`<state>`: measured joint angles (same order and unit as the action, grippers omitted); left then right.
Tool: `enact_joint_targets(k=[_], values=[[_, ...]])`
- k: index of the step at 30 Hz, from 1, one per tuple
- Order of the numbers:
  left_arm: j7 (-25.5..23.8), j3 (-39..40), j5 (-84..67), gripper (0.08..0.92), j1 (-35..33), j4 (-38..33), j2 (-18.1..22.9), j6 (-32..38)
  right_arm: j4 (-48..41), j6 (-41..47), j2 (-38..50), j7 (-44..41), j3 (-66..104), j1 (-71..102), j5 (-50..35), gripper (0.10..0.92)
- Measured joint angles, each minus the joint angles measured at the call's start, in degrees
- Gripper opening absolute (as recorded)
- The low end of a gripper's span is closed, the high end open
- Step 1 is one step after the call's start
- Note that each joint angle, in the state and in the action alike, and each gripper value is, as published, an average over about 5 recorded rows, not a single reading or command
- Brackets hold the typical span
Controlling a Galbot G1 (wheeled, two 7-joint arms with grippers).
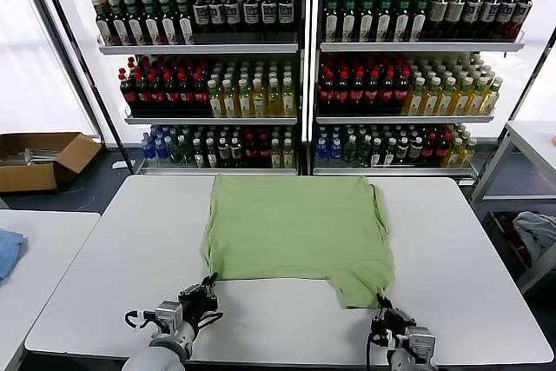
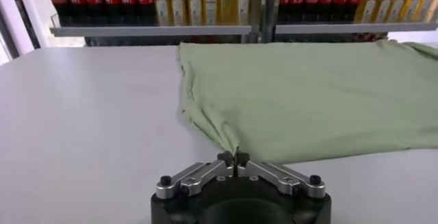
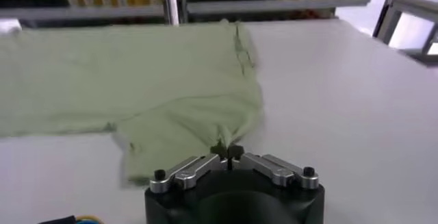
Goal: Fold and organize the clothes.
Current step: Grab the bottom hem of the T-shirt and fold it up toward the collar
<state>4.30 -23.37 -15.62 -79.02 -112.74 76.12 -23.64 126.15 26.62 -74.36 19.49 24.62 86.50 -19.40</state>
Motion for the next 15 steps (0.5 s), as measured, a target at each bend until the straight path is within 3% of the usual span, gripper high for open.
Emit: enact_joint_targets(k=[15], values=[[0.2,1.1,-2.9,0.083,9.2,4.1,-0.4,4.8,-6.0,-1.2,1.7,-1.6,-0.8,-13.2,1.1,0.113]])
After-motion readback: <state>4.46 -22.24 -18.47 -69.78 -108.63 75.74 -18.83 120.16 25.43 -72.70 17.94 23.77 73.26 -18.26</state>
